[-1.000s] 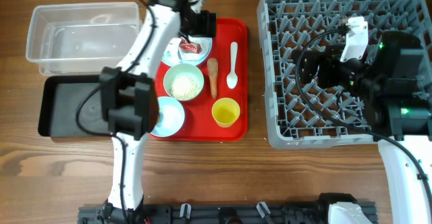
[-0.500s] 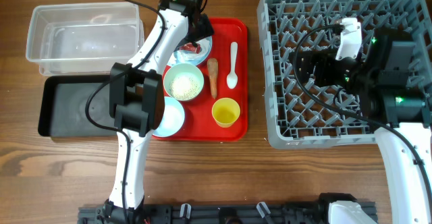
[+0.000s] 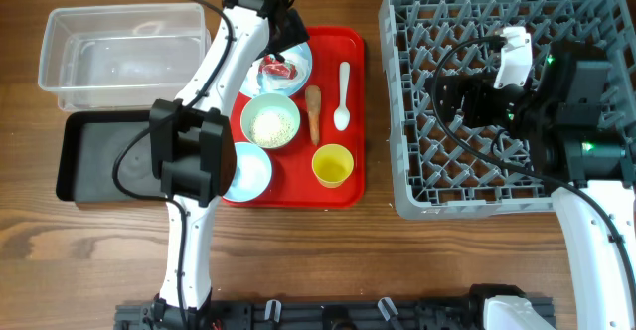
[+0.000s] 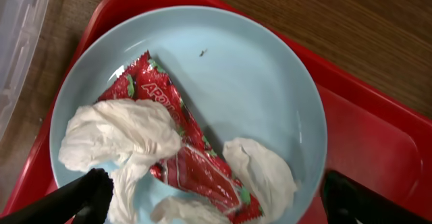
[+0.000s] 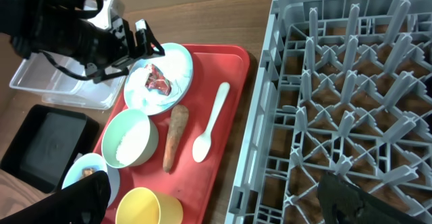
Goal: Sort waste into correct bins and load items into the dishwasher rack
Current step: 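Reach the left gripper to the white plate and grasp its rim, then tip the white plate over the clear container to dump the waste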
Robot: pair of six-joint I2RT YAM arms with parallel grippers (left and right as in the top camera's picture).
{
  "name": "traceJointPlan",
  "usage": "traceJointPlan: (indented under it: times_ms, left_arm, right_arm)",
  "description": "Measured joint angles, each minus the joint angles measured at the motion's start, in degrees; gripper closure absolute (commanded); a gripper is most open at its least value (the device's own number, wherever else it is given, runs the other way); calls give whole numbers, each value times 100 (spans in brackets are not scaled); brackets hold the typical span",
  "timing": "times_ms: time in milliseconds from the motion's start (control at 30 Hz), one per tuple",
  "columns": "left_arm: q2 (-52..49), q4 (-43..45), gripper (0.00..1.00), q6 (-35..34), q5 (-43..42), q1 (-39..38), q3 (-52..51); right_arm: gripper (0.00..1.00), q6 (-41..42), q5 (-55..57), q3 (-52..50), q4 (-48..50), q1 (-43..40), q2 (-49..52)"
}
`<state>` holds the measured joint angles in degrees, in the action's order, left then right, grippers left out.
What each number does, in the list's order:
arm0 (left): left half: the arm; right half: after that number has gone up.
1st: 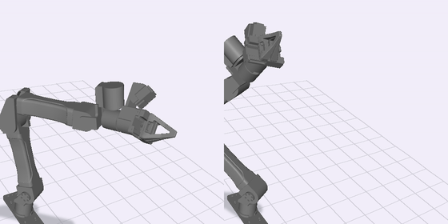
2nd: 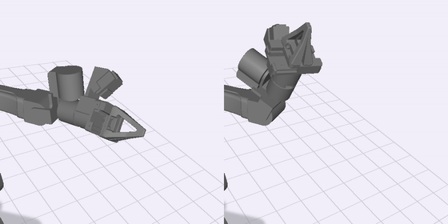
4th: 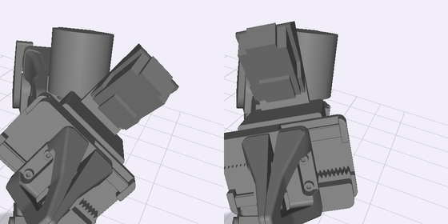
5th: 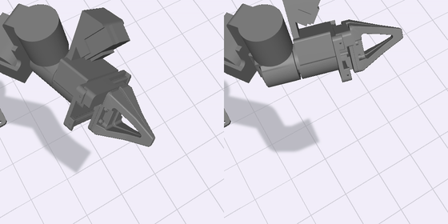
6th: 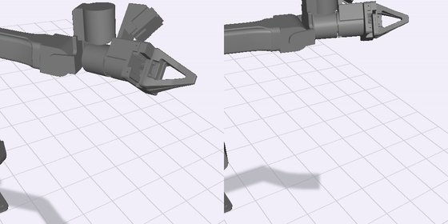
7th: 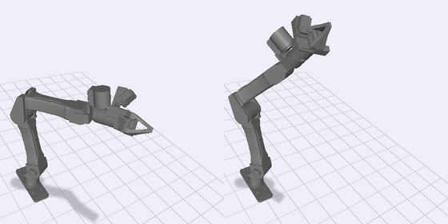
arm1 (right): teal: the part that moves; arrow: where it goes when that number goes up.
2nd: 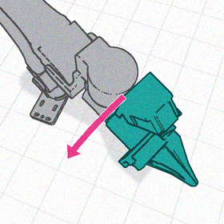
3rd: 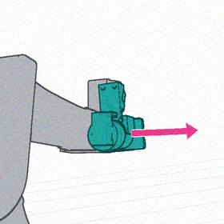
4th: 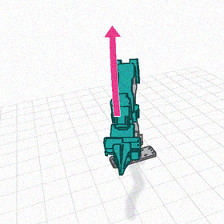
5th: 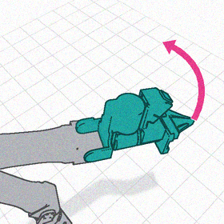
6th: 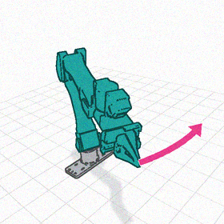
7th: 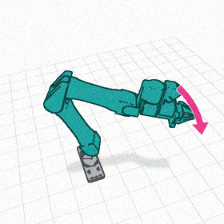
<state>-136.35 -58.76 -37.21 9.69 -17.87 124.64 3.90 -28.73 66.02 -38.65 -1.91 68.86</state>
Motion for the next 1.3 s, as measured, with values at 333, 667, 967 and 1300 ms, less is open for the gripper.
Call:
traceJointPlan:
  times_ms: [333, 667, 967, 1300]
  left_arm:
    - [-660, 129, 60, 9, -68, -35, -92]
    - [-656, 42, 96, -7, -101, -22, -90]
    - [835, -157, 96, 46, -271, 455, -59]
    - [1606, -293, 78, 42, 39, 2249, 20]
  right_arm:
    - [0, 0, 0, 0, -4, 0, 0]
    - [0, 0, -2, 0, -37, 0, 4]
    - [0, 17, -2, 0, -39, 0, 4]
    - [0, 153, -2, 0, -39, 0, 4]
